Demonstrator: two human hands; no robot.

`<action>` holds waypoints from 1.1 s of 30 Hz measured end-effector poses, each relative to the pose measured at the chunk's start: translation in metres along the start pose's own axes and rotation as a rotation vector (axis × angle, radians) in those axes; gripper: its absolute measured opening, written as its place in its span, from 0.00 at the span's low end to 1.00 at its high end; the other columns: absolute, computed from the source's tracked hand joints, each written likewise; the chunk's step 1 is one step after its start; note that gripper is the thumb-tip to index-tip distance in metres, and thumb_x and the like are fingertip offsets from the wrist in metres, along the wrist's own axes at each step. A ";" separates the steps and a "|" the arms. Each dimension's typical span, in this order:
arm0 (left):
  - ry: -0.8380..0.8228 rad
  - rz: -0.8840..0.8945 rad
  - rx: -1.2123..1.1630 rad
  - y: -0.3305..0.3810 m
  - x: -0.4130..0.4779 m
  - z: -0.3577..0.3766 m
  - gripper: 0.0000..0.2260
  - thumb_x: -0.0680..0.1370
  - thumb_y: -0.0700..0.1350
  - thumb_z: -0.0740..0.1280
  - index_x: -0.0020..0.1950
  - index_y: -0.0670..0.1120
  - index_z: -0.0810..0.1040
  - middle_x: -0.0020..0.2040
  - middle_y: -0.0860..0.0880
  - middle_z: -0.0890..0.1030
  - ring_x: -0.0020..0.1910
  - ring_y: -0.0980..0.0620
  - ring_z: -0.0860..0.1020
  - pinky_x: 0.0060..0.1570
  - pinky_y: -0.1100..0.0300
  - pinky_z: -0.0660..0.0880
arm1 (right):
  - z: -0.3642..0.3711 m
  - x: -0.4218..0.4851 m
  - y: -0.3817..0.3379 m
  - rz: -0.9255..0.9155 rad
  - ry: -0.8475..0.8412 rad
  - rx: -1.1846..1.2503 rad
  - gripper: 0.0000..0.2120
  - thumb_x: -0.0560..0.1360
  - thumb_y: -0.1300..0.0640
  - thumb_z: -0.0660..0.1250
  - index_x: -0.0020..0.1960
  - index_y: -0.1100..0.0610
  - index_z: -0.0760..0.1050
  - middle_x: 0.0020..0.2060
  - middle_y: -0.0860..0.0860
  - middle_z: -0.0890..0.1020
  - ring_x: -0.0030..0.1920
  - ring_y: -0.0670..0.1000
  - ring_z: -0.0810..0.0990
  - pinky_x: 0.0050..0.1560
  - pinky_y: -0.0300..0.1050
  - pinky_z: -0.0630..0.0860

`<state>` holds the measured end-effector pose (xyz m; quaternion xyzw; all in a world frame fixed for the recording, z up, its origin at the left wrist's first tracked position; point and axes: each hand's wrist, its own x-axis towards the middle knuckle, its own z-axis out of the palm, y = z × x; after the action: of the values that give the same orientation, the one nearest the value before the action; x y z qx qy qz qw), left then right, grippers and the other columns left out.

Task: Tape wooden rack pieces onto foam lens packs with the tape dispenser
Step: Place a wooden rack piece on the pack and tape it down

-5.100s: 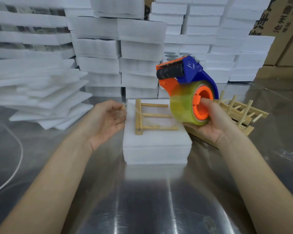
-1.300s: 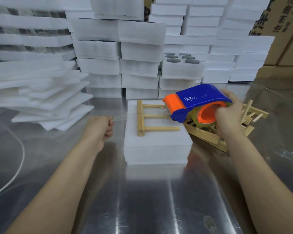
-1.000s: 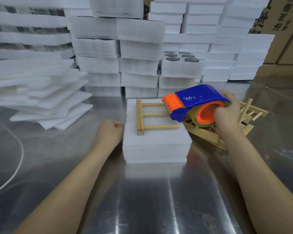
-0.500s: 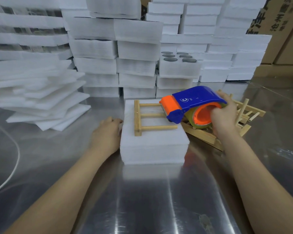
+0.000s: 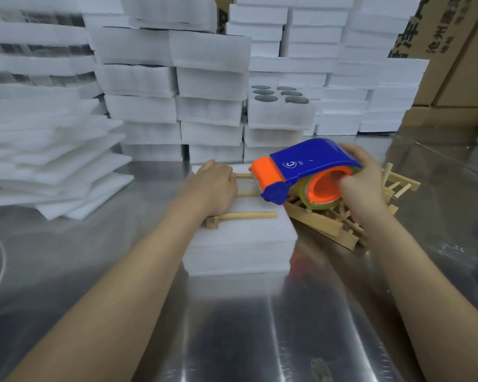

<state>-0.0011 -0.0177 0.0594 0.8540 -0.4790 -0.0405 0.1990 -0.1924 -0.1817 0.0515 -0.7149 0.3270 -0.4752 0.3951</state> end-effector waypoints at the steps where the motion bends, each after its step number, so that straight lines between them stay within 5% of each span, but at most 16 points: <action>1: -0.011 -0.014 0.030 0.000 0.000 -0.001 0.17 0.84 0.47 0.47 0.66 0.45 0.71 0.70 0.47 0.68 0.75 0.48 0.57 0.73 0.43 0.53 | -0.003 0.001 0.000 -0.020 -0.027 -0.022 0.24 0.74 0.67 0.68 0.64 0.47 0.72 0.50 0.38 0.77 0.48 0.37 0.77 0.37 0.31 0.71; 7: -0.041 -0.029 0.062 -0.002 0.001 -0.003 0.13 0.84 0.48 0.46 0.52 0.50 0.69 0.67 0.47 0.69 0.73 0.47 0.60 0.73 0.41 0.51 | -0.038 0.012 0.008 -0.056 -0.046 -0.083 0.28 0.73 0.66 0.70 0.67 0.43 0.69 0.47 0.40 0.78 0.47 0.41 0.80 0.39 0.33 0.74; 11: -0.021 -0.024 0.040 -0.004 0.003 -0.003 0.12 0.84 0.48 0.46 0.47 0.51 0.66 0.65 0.48 0.71 0.71 0.49 0.61 0.73 0.41 0.48 | -0.073 0.023 0.019 0.009 0.139 -0.094 0.29 0.72 0.70 0.67 0.67 0.47 0.72 0.48 0.39 0.78 0.44 0.37 0.80 0.38 0.34 0.74; 17: -0.013 -0.026 0.121 0.003 -0.002 -0.004 0.16 0.84 0.49 0.45 0.59 0.49 0.70 0.67 0.49 0.70 0.72 0.51 0.60 0.73 0.40 0.44 | -0.082 0.019 0.033 -0.021 0.157 -0.116 0.28 0.72 0.73 0.65 0.65 0.48 0.75 0.51 0.41 0.79 0.48 0.31 0.78 0.40 0.28 0.73; 19: -0.061 -0.084 0.266 0.010 -0.003 -0.006 0.17 0.84 0.47 0.45 0.71 0.48 0.65 0.72 0.48 0.66 0.75 0.50 0.56 0.72 0.37 0.40 | -0.081 0.019 0.031 -0.052 0.172 -0.078 0.26 0.73 0.72 0.66 0.63 0.46 0.75 0.48 0.36 0.79 0.47 0.27 0.77 0.37 0.24 0.73; 22: -0.086 -0.142 0.532 0.034 0.000 -0.014 0.19 0.81 0.39 0.49 0.72 0.45 0.64 0.72 0.46 0.66 0.76 0.45 0.55 0.70 0.34 0.38 | -0.080 0.017 0.029 -0.077 0.168 -0.064 0.26 0.73 0.70 0.68 0.62 0.43 0.74 0.47 0.33 0.78 0.49 0.26 0.75 0.38 0.21 0.72; 24: -0.045 -0.062 0.501 0.058 0.008 -0.014 0.19 0.79 0.36 0.53 0.68 0.44 0.69 0.70 0.44 0.69 0.73 0.42 0.61 0.72 0.37 0.43 | -0.079 0.015 0.027 -0.082 0.163 -0.058 0.26 0.73 0.69 0.68 0.61 0.42 0.73 0.47 0.31 0.78 0.49 0.26 0.75 0.39 0.21 0.71; 27: -0.010 0.064 0.125 0.090 0.016 0.000 0.09 0.80 0.41 0.57 0.54 0.43 0.76 0.58 0.43 0.77 0.59 0.43 0.73 0.64 0.49 0.65 | -0.078 0.013 0.027 -0.106 0.171 -0.049 0.24 0.73 0.67 0.69 0.59 0.41 0.72 0.45 0.25 0.77 0.50 0.26 0.75 0.41 0.21 0.72; 29: 0.022 0.087 0.025 0.097 0.016 0.015 0.13 0.82 0.48 0.54 0.44 0.44 0.74 0.48 0.45 0.77 0.57 0.45 0.72 0.57 0.52 0.68 | -0.077 0.013 0.027 -0.127 0.168 -0.054 0.23 0.73 0.66 0.70 0.59 0.42 0.72 0.45 0.24 0.77 0.51 0.27 0.75 0.42 0.21 0.72; 33: 0.084 0.102 -0.085 0.087 0.018 0.031 0.17 0.81 0.52 0.56 0.43 0.46 0.80 0.42 0.51 0.79 0.51 0.49 0.75 0.56 0.53 0.69 | -0.077 0.013 0.025 -0.166 0.158 -0.080 0.22 0.73 0.64 0.71 0.60 0.43 0.72 0.46 0.26 0.77 0.52 0.27 0.75 0.42 0.22 0.72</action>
<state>-0.0693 -0.0824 0.0657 0.8202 -0.5111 -0.0147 0.2567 -0.2626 -0.2241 0.0529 -0.7149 0.3155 -0.5478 0.2987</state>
